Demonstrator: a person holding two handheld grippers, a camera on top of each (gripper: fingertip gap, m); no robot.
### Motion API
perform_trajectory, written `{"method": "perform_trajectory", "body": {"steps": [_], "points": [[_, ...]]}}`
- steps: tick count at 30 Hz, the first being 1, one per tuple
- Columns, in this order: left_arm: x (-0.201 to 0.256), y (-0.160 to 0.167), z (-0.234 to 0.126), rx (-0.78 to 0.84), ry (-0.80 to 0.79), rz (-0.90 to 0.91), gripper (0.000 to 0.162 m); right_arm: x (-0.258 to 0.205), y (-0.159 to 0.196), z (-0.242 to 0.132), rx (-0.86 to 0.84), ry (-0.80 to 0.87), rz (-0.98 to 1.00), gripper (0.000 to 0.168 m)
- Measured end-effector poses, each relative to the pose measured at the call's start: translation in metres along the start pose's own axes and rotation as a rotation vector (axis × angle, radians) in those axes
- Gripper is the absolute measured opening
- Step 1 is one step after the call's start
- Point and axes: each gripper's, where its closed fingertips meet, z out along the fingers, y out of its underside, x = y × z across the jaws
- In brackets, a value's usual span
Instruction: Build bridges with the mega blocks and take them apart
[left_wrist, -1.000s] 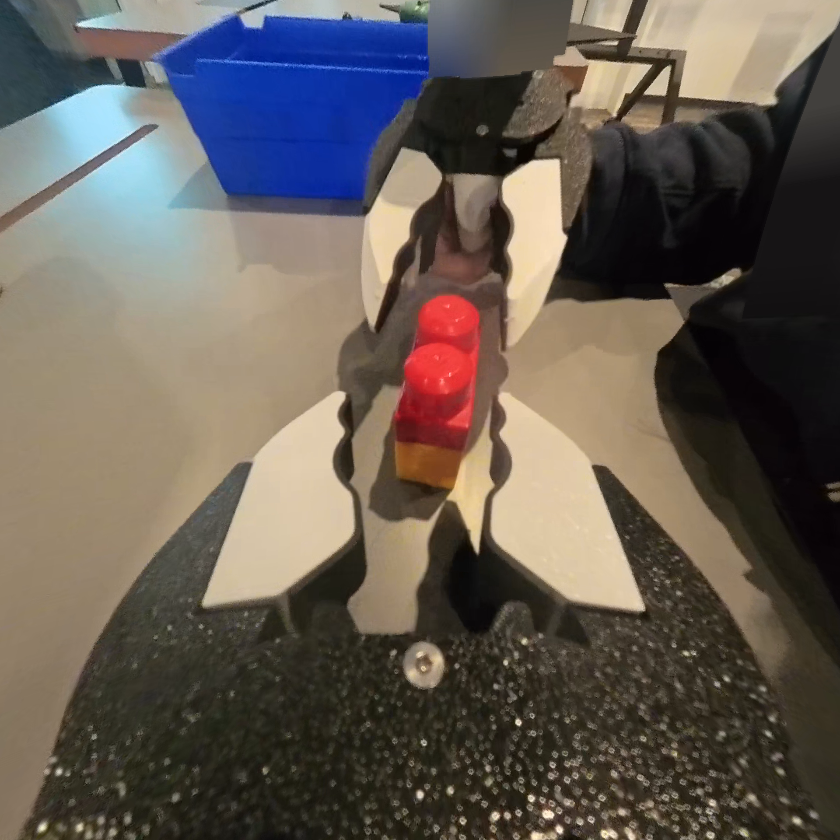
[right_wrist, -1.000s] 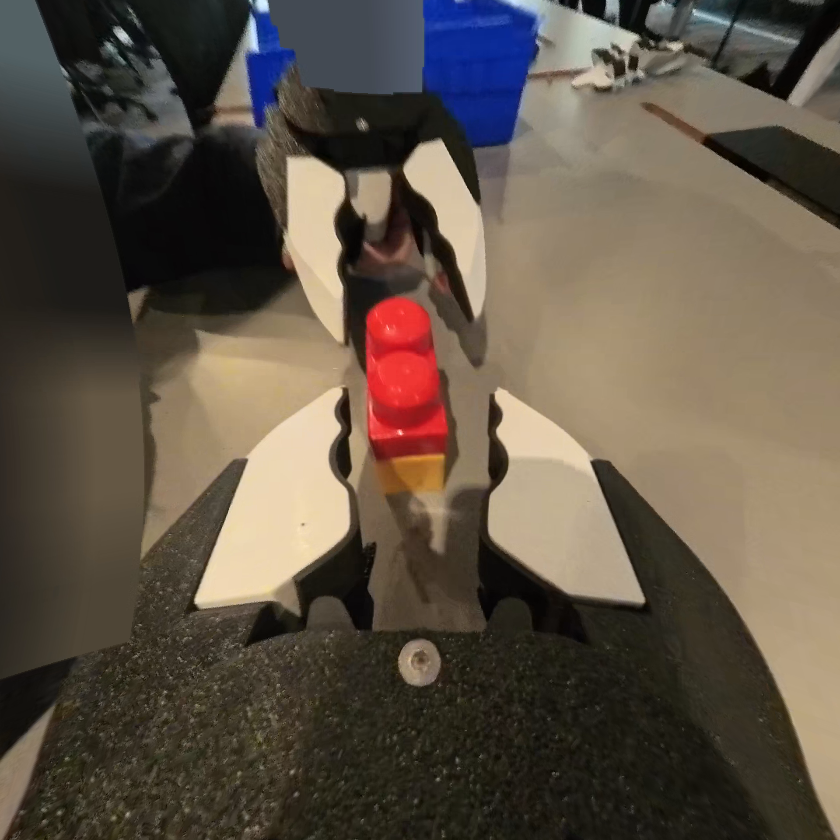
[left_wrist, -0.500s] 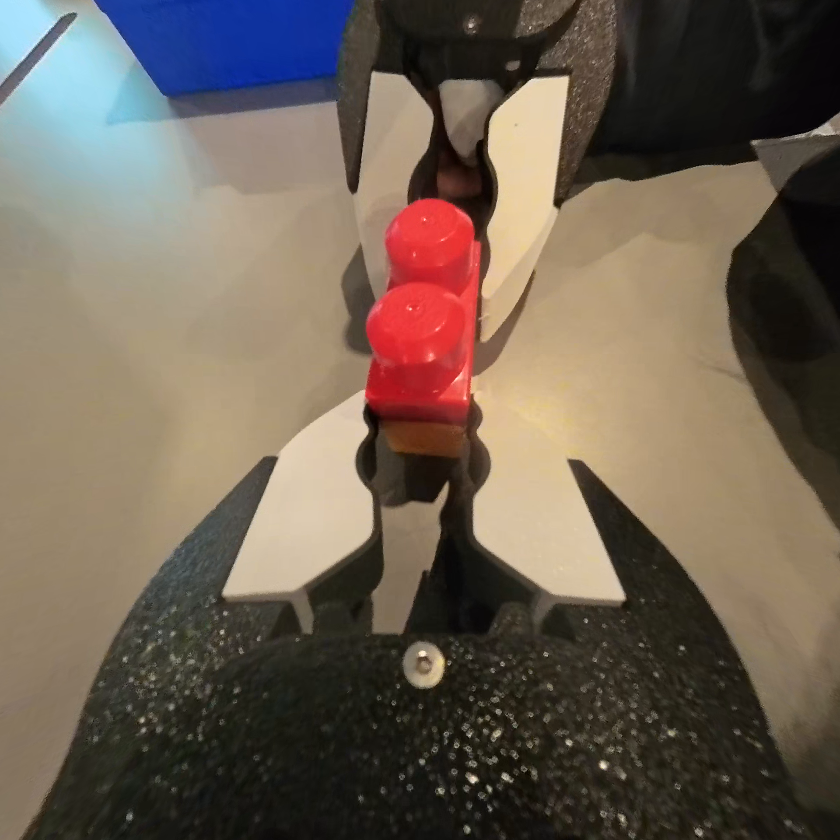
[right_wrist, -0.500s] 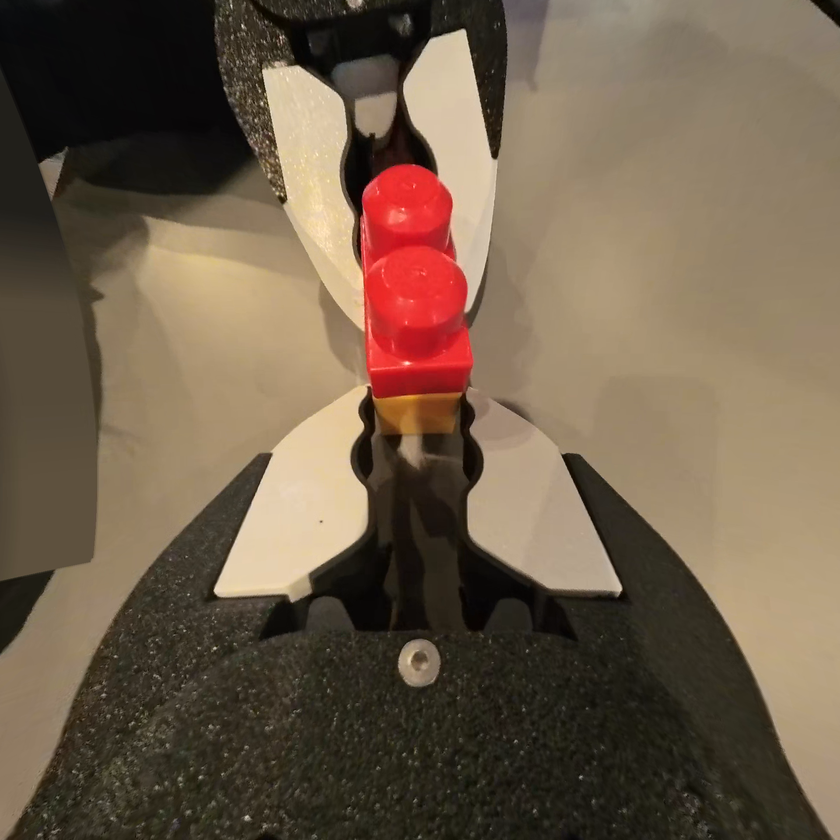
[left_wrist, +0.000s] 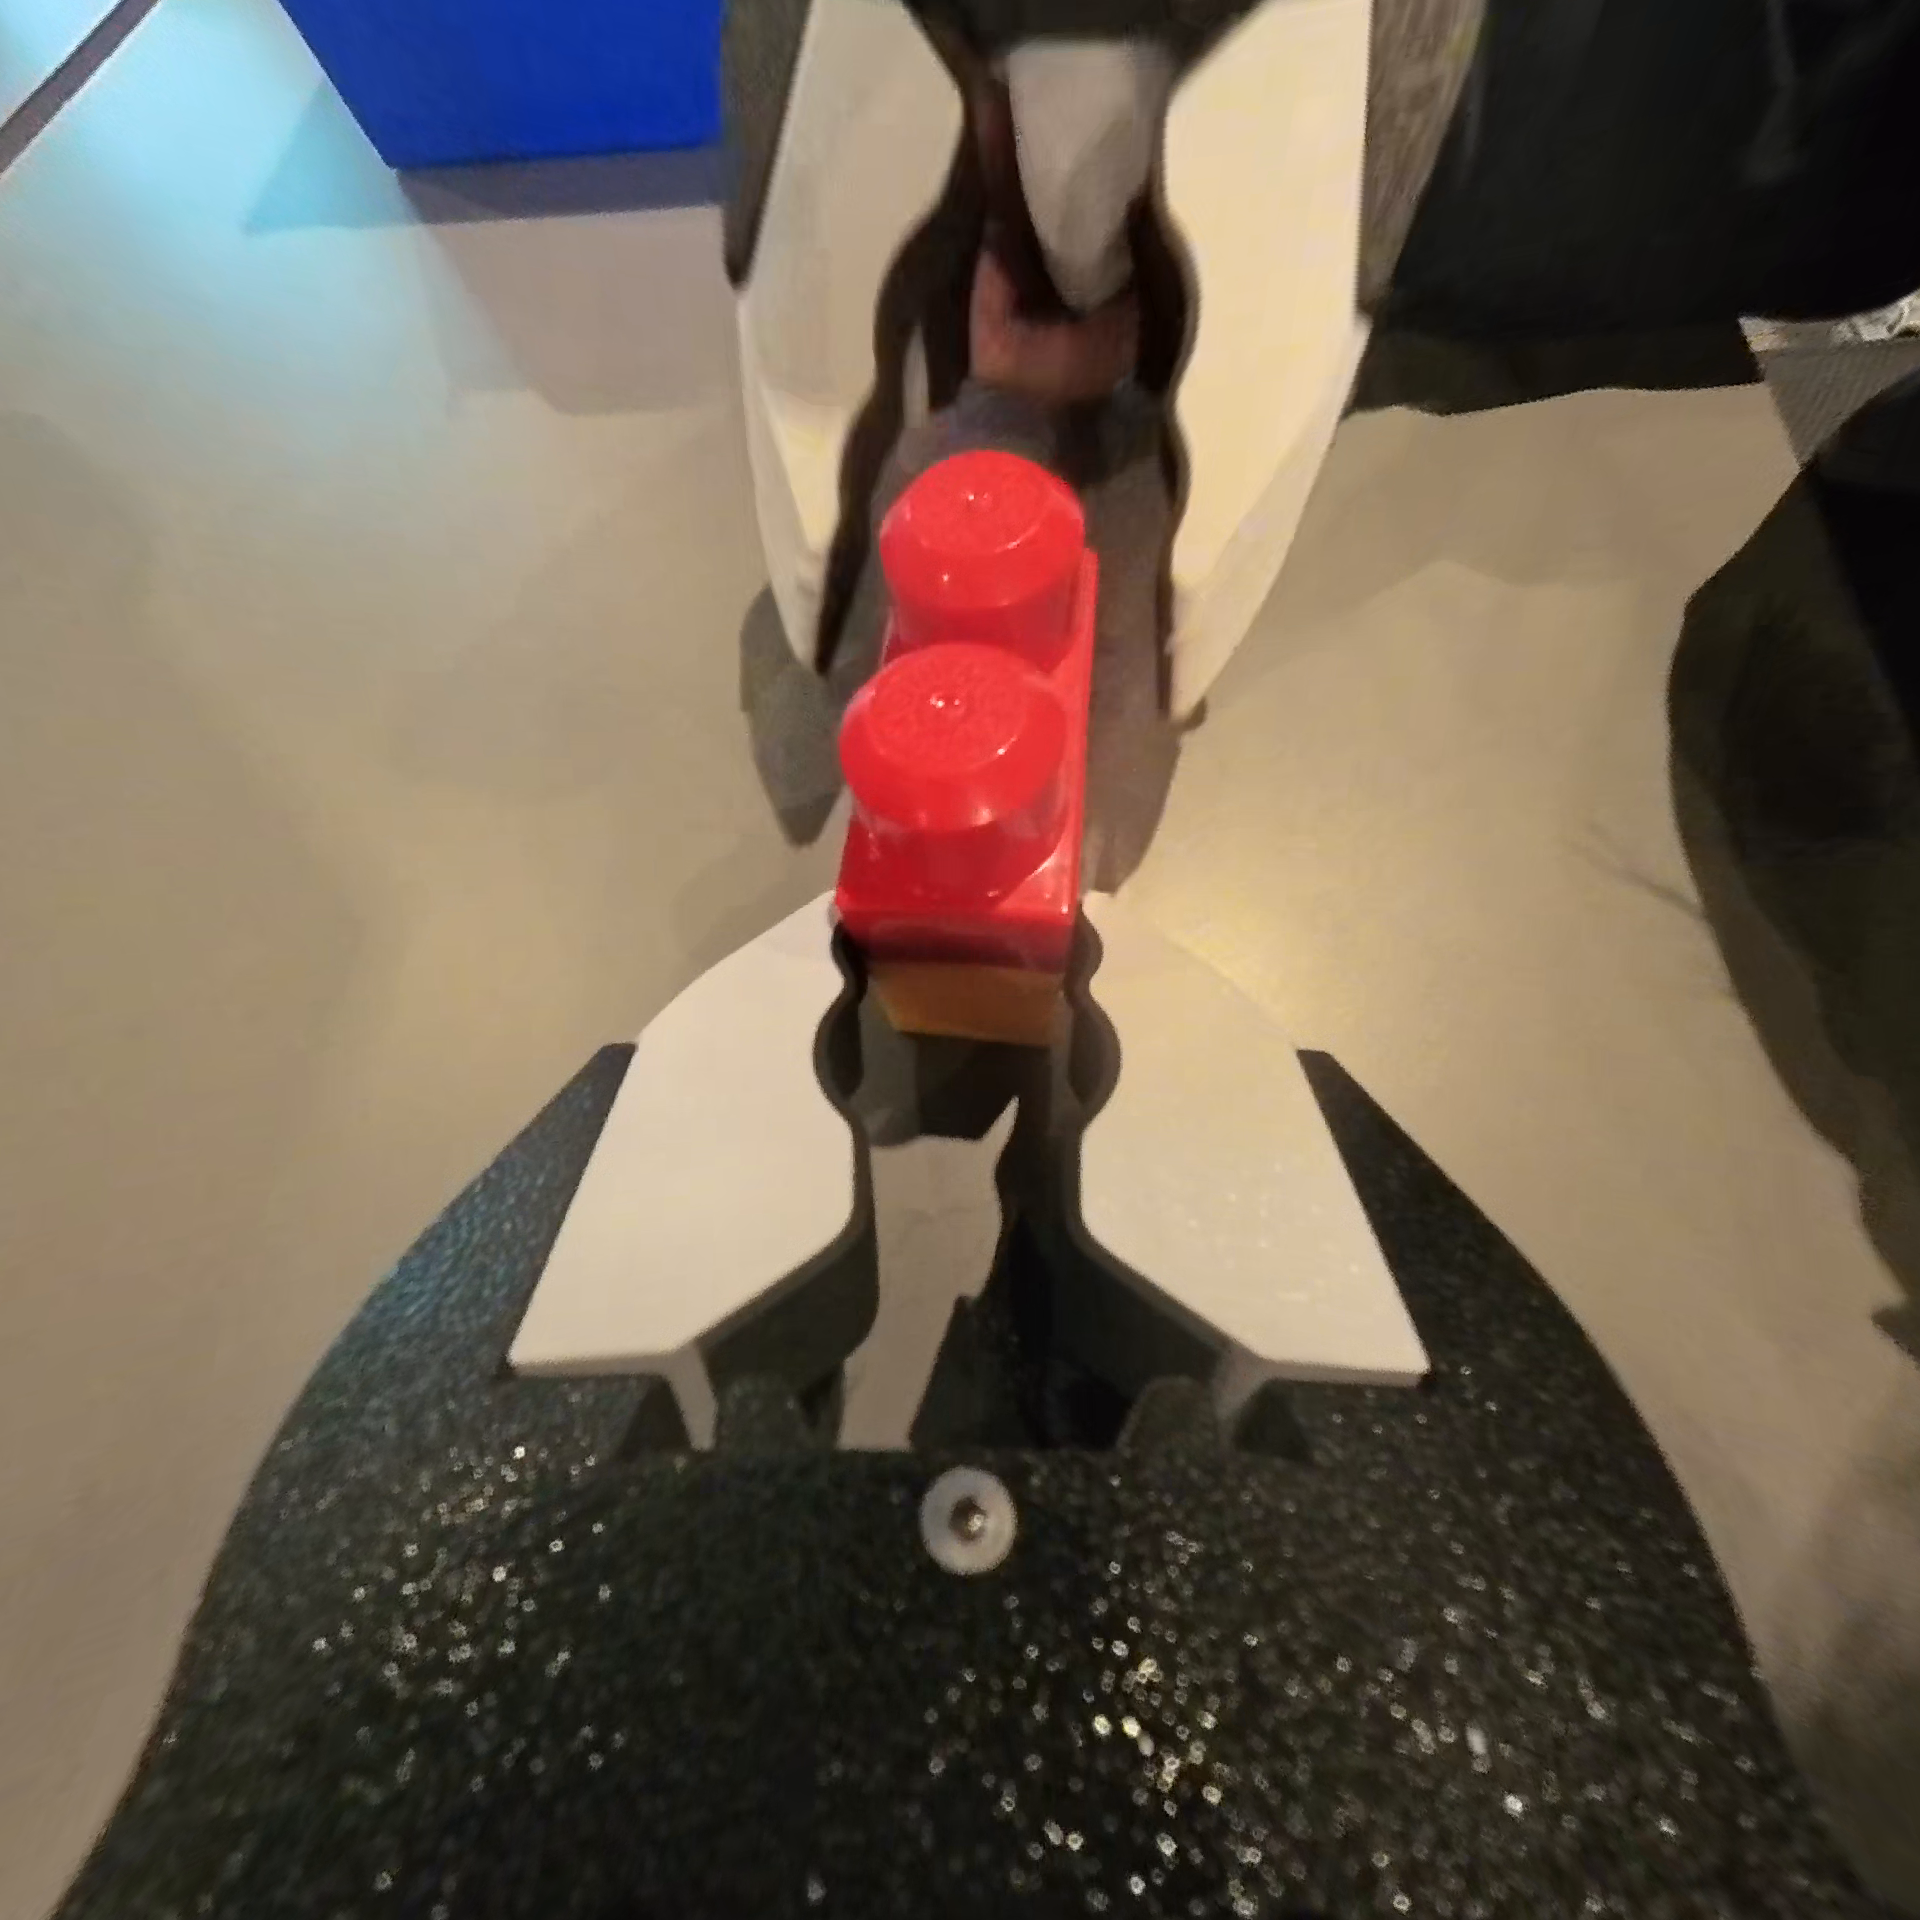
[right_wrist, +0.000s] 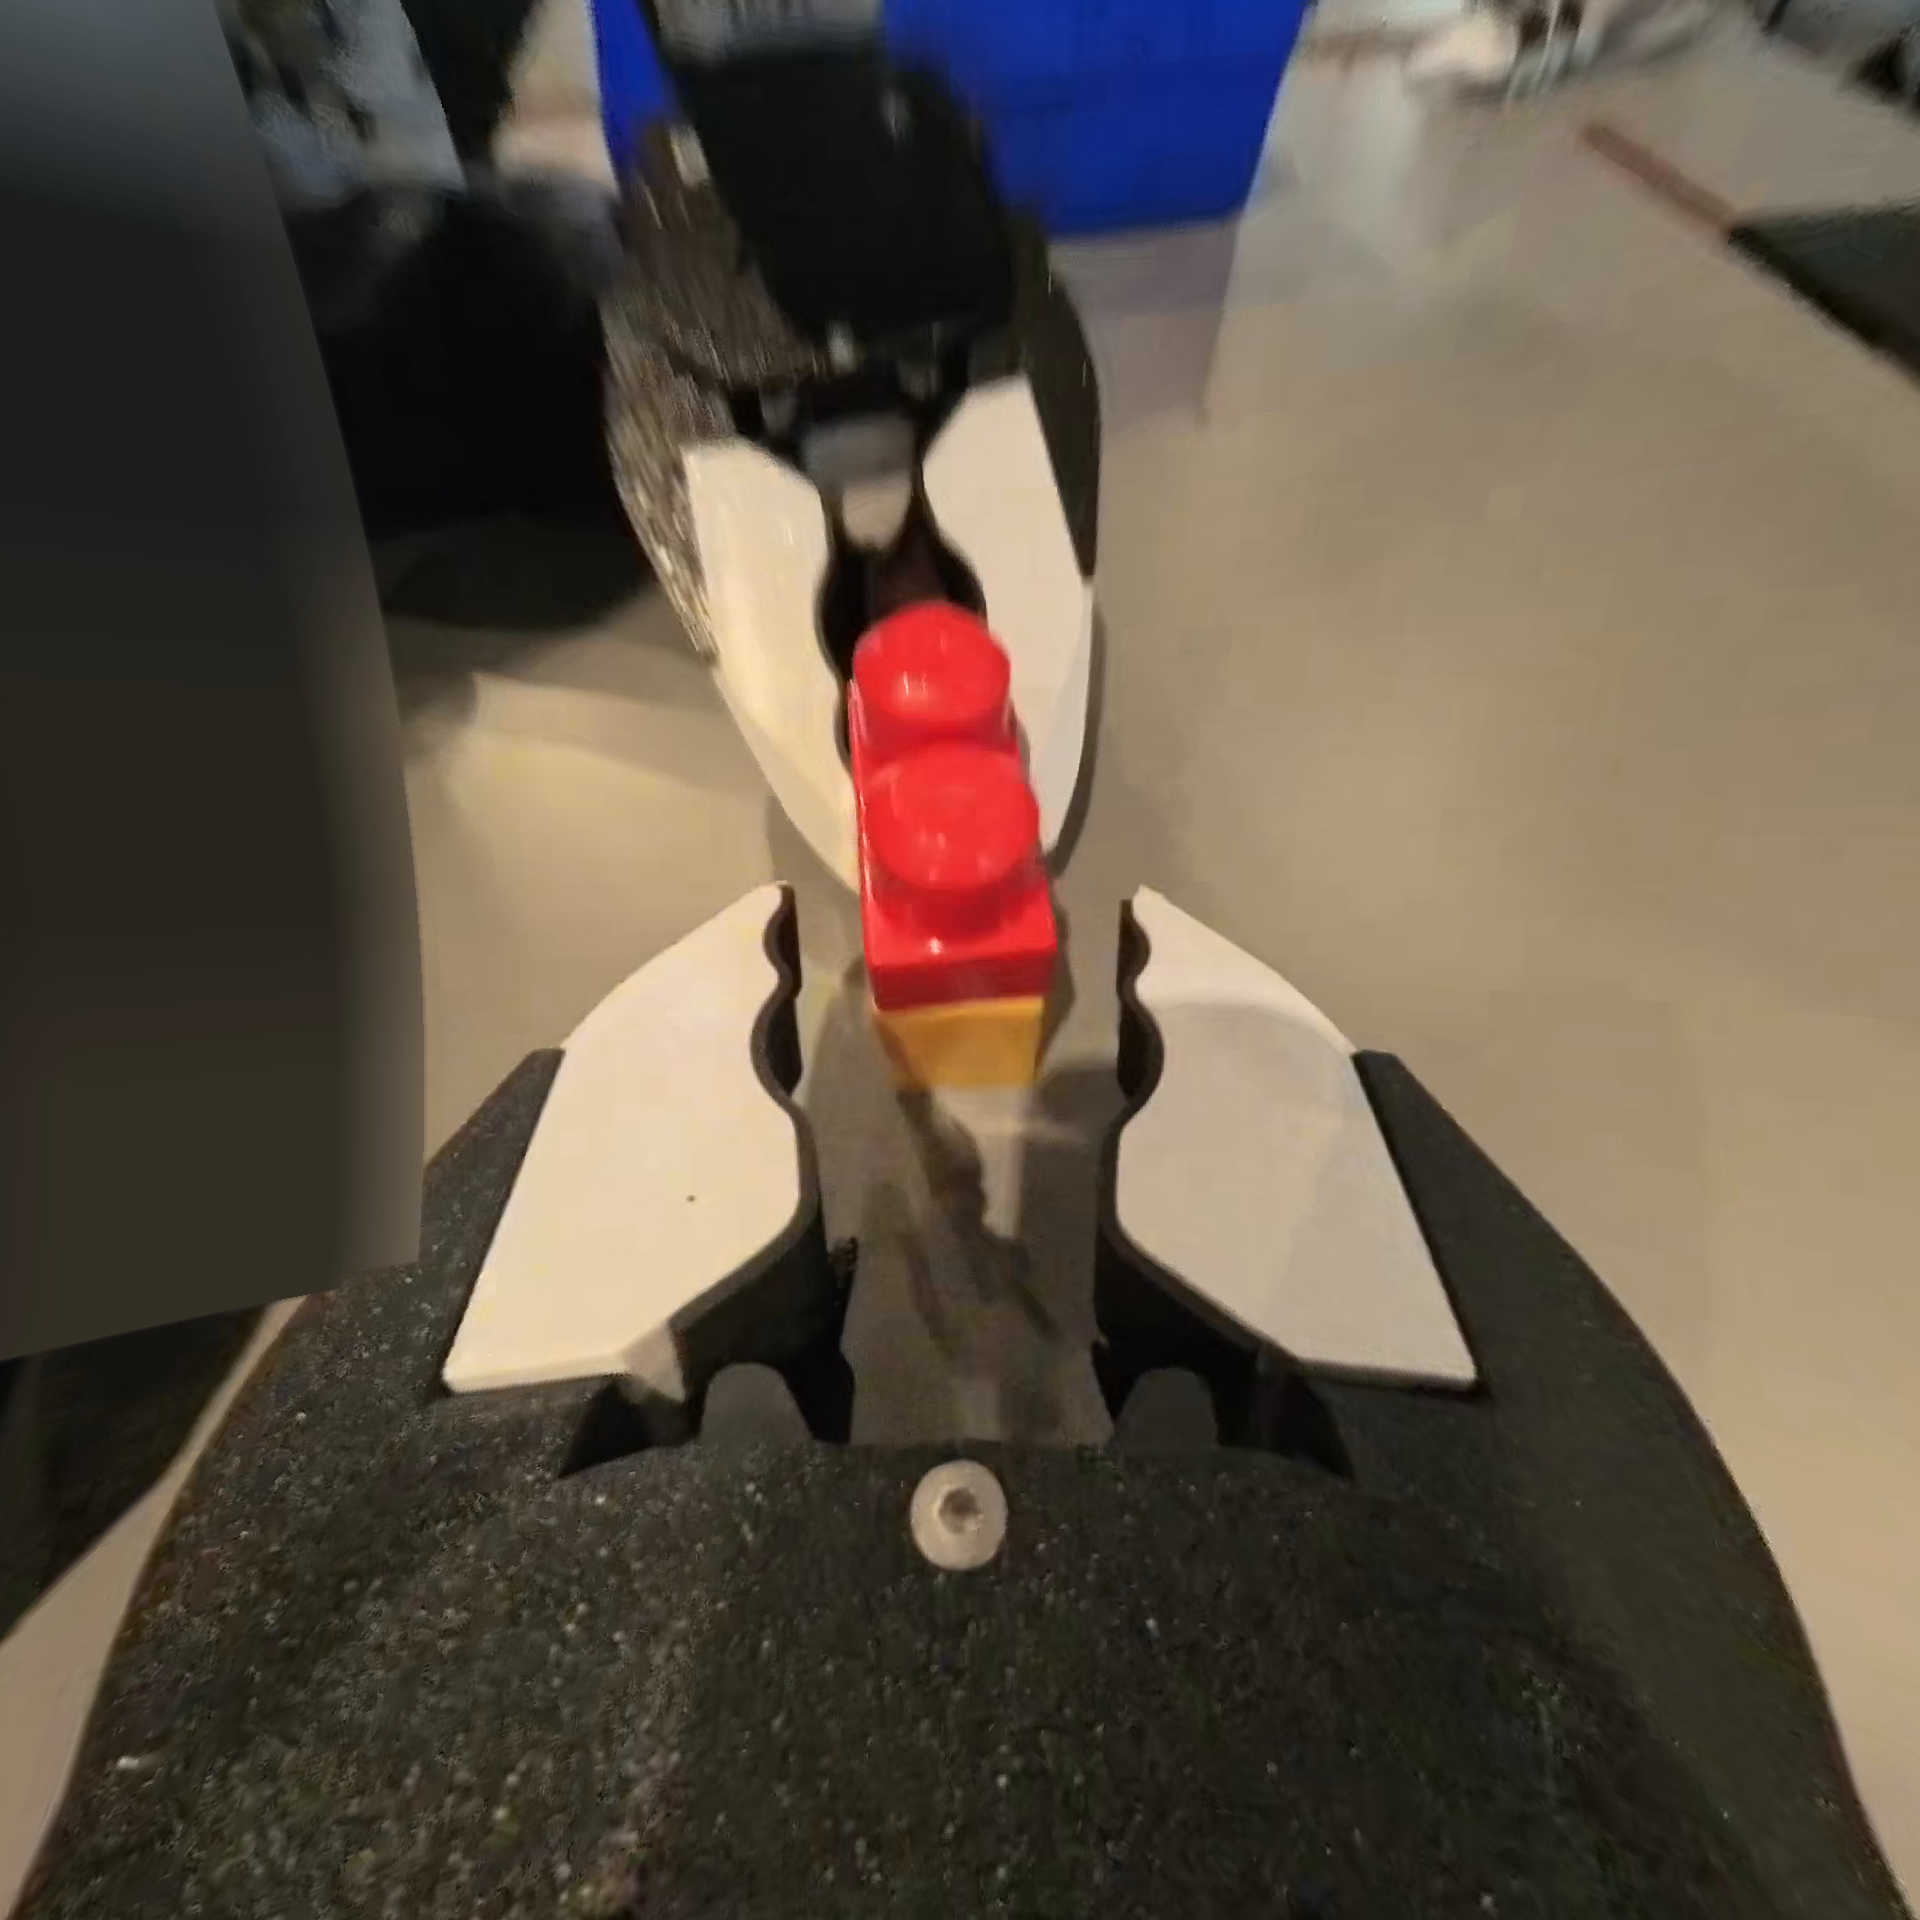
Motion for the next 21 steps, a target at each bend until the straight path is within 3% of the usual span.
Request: {"method": "perform_trajectory", "body": {"steps": [6,16,21], "points": [[0.001,0.000,0.000,0.011,0.007,0.003,0.036,-0.002,-0.008,0.011,-0.034,0.007,-0.093,0.035],[0.001,0.000,0.000,-0.006,-0.002,-0.023,0.036,-0.002,-0.007,0.012,-0.048,0.108,0.004,0.034],[0.003,-0.001,0.001,0.001,-0.002,-0.011,0.036,-0.005,-0.007,0.010,-0.079,0.065,-0.019,0.034]]}}
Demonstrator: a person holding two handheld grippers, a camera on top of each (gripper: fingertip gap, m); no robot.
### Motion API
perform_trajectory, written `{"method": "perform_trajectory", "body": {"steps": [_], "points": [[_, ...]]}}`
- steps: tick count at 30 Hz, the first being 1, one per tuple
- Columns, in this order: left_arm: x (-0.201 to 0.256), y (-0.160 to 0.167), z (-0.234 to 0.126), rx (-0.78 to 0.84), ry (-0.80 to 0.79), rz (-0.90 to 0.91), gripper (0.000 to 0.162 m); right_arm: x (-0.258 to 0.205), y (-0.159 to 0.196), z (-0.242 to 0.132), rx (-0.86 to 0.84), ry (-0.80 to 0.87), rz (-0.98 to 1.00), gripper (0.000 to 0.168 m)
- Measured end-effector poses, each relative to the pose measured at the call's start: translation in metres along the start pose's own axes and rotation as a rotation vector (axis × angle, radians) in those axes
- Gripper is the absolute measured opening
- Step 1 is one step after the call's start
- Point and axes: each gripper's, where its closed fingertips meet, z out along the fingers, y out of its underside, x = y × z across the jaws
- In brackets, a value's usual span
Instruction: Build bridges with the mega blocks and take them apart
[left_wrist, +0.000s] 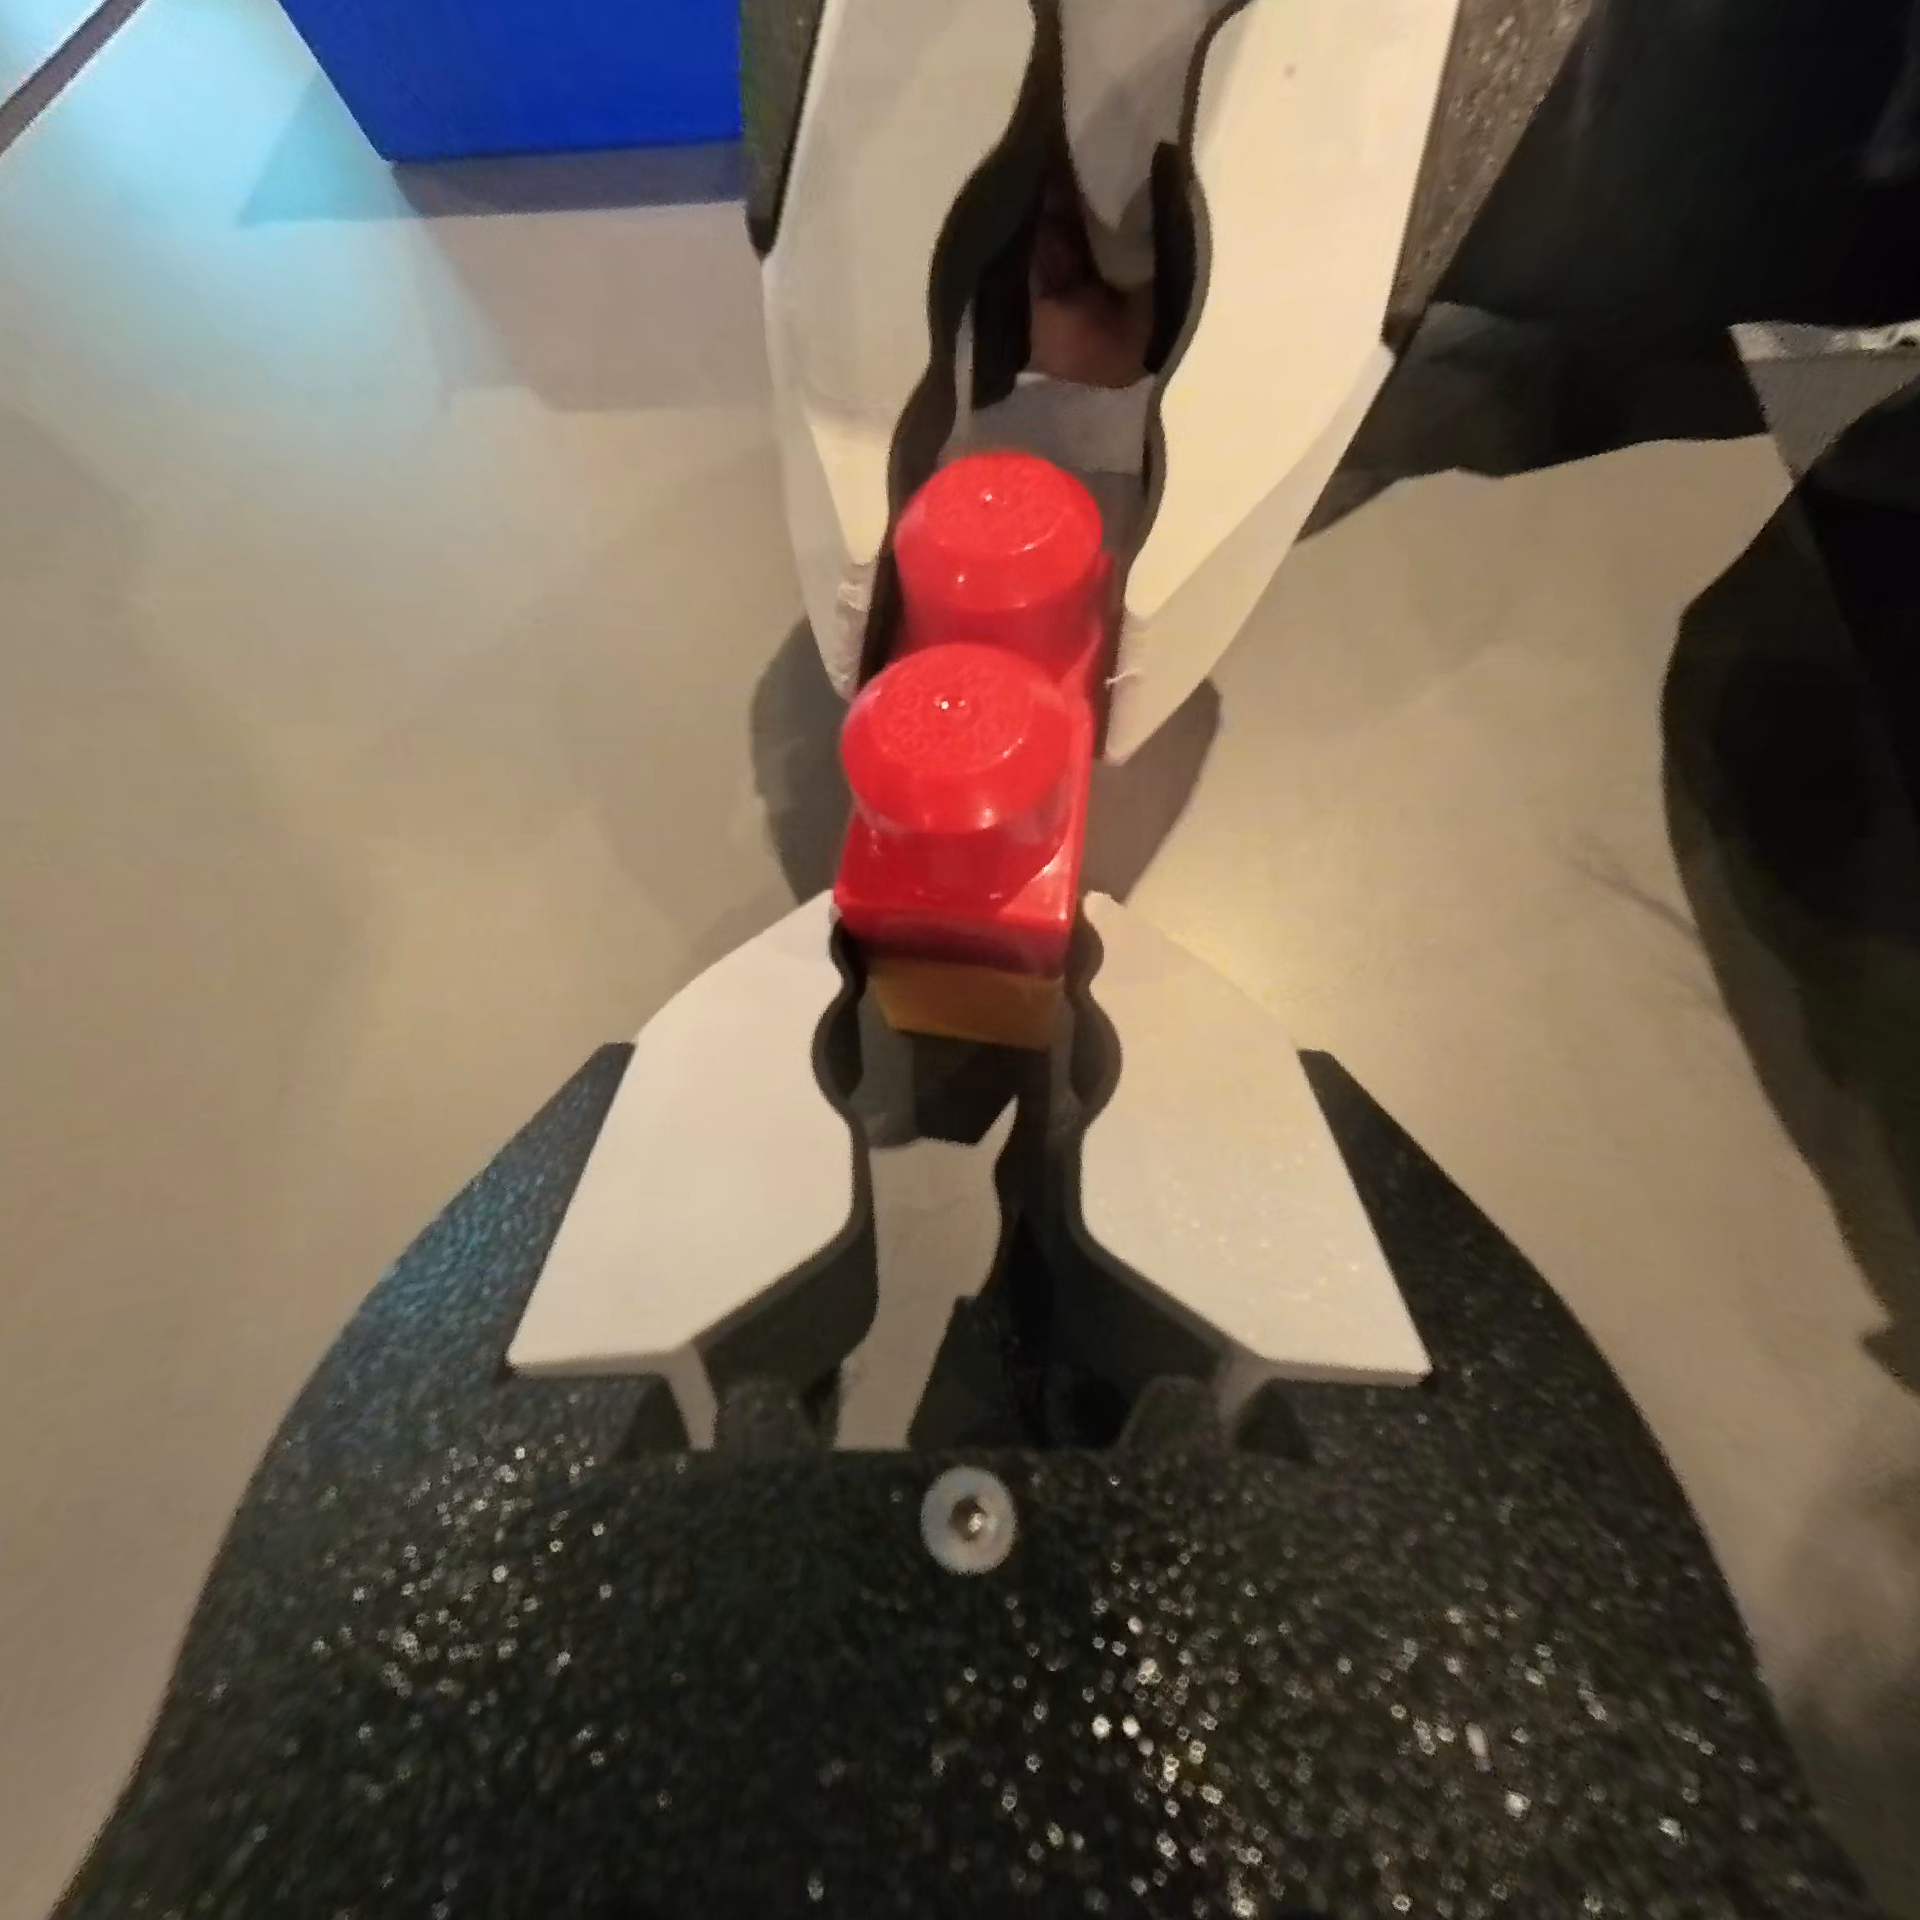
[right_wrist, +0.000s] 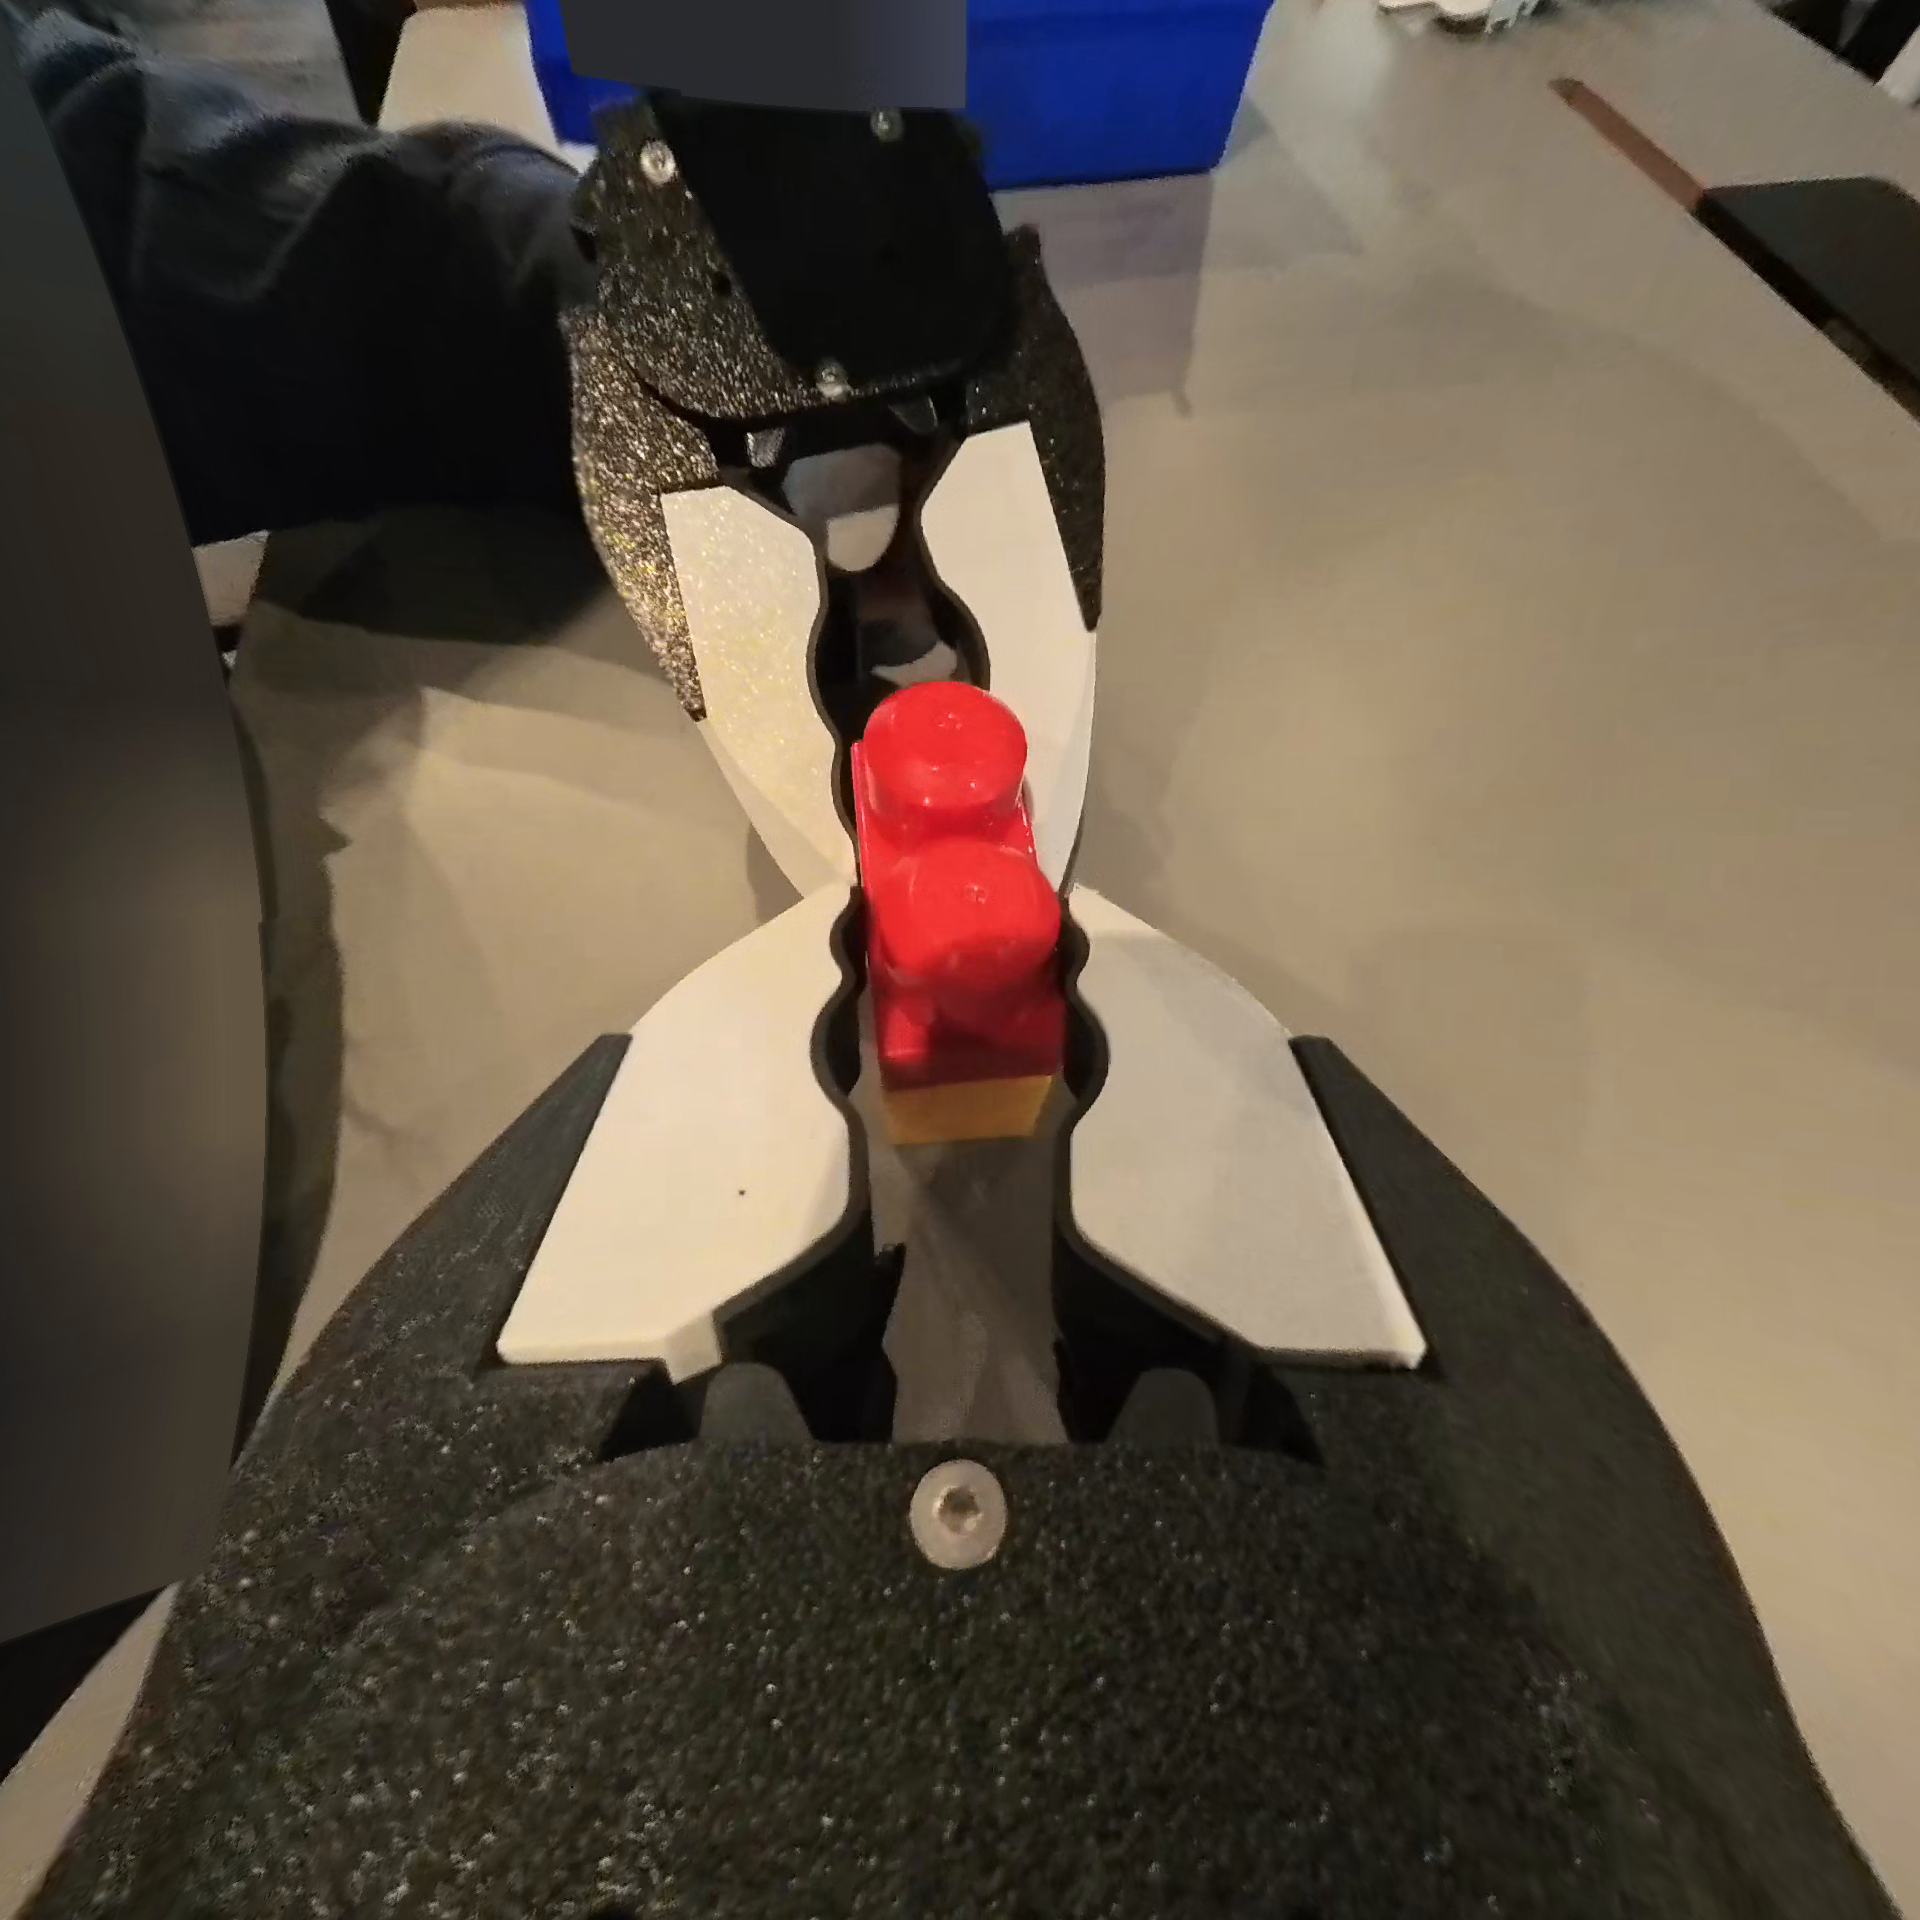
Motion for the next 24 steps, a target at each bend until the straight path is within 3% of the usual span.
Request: {"method": "perform_trajectory", "body": {"steps": [5,12,16,19,21,24], "points": [[0.004,0.009,0.004,-0.062,0.031,0.003,0.038,-0.003,-0.009,0.004,-0.049,-0.021,-0.054,0.049],[-0.005,0.004,-0.018,0.015,0.023,-0.038,0.078,-0.004,-0.001,0.013,-0.233,-0.057,-0.115,0.058],[-0.022,-0.007,-0.036,0.133,-0.022,-0.106,0.090,-0.003,0.010,0.019,-0.372,-0.049,-0.127,0.075],[-0.031,-0.010,-0.042,0.182,-0.056,-0.138,0.098,-0.006,0.017,0.024,-0.421,-0.077,-0.144,0.064],[-0.037,-0.010,-0.043,0.191,-0.091,-0.133,0.100,-0.007,0.017,0.026,-0.420,-0.076,-0.152,0.039],[-0.043,-0.015,-0.046,0.230,-0.140,-0.122,0.099,-0.011,0.009,0.021,-0.365,-0.104,-0.111,0.038]]}}
